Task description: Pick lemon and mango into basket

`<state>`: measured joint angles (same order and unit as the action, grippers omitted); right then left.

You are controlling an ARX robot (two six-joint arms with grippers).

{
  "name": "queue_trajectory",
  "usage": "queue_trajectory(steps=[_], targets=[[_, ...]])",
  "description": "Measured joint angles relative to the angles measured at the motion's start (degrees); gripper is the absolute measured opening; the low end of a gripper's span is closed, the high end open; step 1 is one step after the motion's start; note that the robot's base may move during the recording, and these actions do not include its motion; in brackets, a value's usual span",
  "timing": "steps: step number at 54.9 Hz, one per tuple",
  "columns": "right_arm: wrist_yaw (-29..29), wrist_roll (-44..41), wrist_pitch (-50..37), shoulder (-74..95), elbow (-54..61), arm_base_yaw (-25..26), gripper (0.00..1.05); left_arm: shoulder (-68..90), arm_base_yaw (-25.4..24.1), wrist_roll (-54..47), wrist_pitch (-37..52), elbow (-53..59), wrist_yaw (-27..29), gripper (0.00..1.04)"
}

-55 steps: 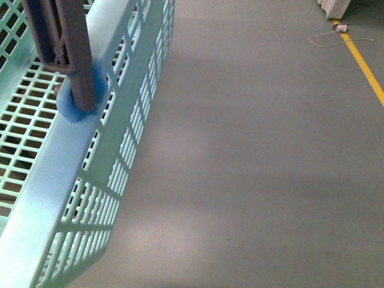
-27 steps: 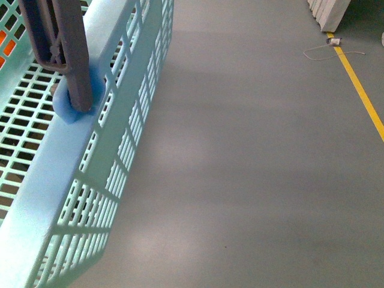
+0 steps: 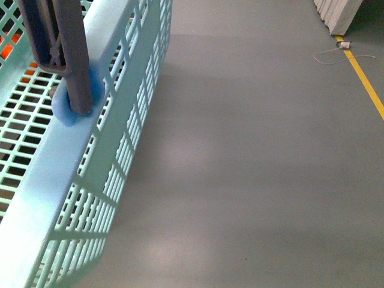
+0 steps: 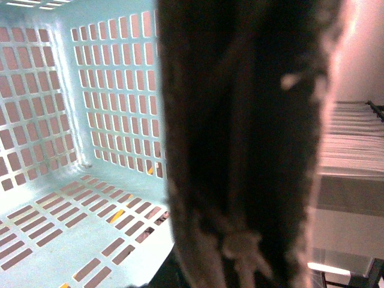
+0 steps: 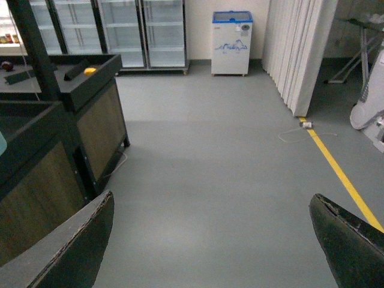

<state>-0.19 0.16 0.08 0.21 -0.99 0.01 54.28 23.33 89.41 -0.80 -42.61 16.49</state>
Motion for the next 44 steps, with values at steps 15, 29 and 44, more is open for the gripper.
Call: queue_trajectory(steps=[15, 29, 44], targets=[[0.0, 0.0, 0.0, 0.0, 0.0, 0.0, 0.96, 0.0, 0.0, 0.1, 0.0, 0.0, -0.4, 0.04], [0.1, 0.0, 0.0, 0.0, 0.0, 0.0, 0.96, 0.1, 0.0, 0.0, -0.1, 0.0, -0.4, 0.04], [0.2, 0.0, 0.0, 0.0, 0.0, 0.0, 0.96, 0.1, 0.0, 0.0, -0.1, 0.0, -0.4, 0.04]])
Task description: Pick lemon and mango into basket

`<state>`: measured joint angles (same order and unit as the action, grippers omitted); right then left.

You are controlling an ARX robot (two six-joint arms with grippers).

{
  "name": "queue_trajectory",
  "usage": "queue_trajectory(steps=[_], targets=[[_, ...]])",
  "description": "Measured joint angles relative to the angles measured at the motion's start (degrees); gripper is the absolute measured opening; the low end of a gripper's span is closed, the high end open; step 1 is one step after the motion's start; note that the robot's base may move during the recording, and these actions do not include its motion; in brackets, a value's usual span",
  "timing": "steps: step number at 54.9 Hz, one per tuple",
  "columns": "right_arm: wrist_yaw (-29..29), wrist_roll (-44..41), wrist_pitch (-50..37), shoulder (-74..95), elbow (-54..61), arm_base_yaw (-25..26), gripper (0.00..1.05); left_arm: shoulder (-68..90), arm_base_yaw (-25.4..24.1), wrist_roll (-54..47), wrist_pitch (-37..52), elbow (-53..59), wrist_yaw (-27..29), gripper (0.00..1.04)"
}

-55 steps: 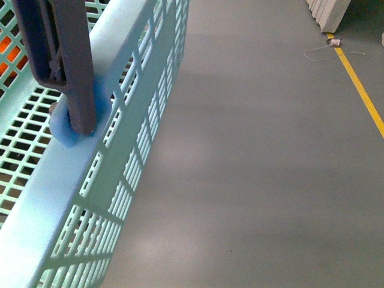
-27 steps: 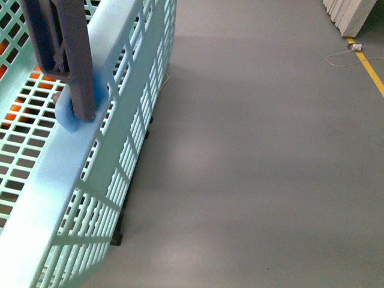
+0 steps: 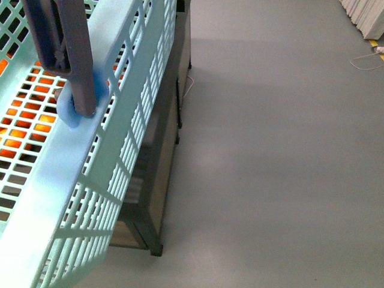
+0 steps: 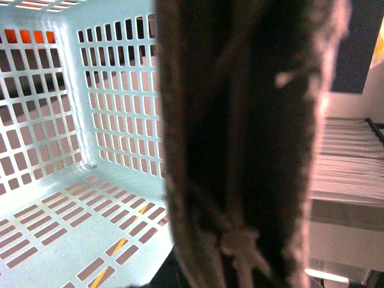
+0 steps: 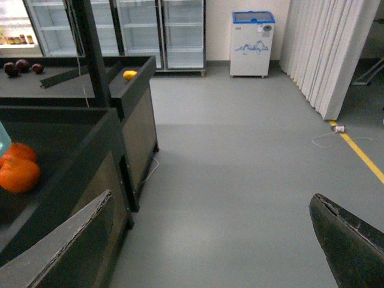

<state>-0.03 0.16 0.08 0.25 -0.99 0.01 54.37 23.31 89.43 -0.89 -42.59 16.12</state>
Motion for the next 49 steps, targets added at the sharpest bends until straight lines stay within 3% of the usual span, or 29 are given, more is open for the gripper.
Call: queue_trajectory(steps=[49], targets=[[0.0, 0.0, 0.0, 0.0, 0.0, 0.0, 0.96, -0.1, 0.0, 0.0, 0.0, 0.0, 0.0, 0.04]])
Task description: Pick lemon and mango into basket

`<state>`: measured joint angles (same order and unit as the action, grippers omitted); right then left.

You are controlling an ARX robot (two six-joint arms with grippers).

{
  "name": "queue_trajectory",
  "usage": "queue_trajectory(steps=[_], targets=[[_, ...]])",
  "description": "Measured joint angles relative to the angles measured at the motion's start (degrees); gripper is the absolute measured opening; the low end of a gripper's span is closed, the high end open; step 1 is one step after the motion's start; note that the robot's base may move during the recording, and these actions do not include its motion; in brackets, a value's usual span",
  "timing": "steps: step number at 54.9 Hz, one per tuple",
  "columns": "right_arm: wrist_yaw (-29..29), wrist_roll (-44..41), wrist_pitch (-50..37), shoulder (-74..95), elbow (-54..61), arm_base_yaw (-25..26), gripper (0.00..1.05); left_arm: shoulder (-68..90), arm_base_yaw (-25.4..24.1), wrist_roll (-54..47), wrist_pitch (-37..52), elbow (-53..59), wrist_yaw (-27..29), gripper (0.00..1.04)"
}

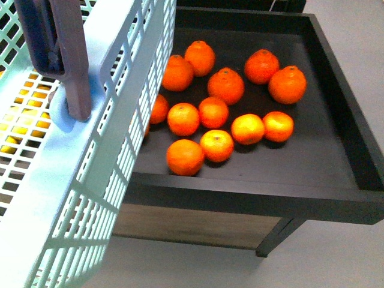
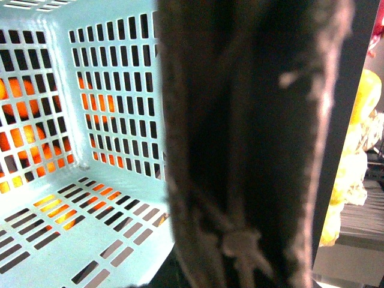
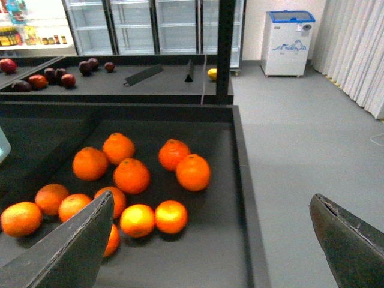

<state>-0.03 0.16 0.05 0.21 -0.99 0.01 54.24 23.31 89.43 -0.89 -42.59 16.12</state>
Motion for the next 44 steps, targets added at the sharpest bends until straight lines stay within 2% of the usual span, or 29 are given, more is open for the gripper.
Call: queue_trajectory(steps=[44], targets=[[0.0, 0.0, 0.0, 0.0, 0.0, 0.0, 0.96, 0.0, 0.0, 0.0, 0.0, 0.0, 0.0, 0.04]])
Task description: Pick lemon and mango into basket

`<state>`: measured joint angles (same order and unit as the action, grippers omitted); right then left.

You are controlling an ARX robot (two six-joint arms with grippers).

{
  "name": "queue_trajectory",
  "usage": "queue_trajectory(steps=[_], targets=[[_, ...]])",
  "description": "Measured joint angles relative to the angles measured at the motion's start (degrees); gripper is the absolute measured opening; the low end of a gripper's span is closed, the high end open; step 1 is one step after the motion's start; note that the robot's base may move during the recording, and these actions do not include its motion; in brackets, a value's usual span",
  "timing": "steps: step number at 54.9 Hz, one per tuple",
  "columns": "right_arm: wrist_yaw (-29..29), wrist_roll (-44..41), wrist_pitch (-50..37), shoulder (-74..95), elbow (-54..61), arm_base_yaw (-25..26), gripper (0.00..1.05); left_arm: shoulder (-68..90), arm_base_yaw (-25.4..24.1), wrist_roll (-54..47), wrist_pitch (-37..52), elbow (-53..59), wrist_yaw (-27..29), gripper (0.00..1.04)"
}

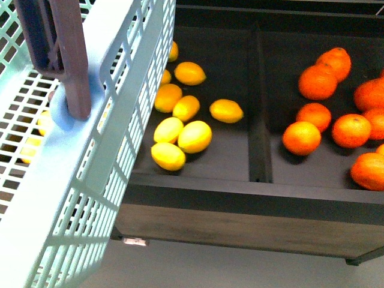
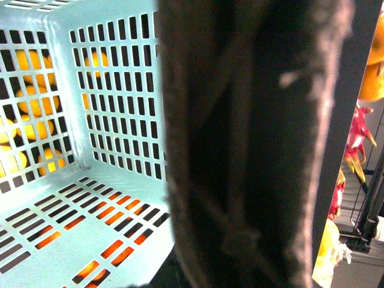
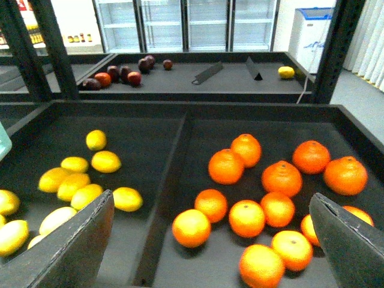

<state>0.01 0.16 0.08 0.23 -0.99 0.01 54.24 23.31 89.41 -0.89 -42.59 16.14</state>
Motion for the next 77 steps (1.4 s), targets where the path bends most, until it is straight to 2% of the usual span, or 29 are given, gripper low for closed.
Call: queue_trajectory(steps=[77], targets=[[-0.1, 0.0, 0.0, 0.0, 0.0, 0.0, 0.96, 0.0, -0.1, 0.0, 0.0, 0.0, 0.0, 0.04]])
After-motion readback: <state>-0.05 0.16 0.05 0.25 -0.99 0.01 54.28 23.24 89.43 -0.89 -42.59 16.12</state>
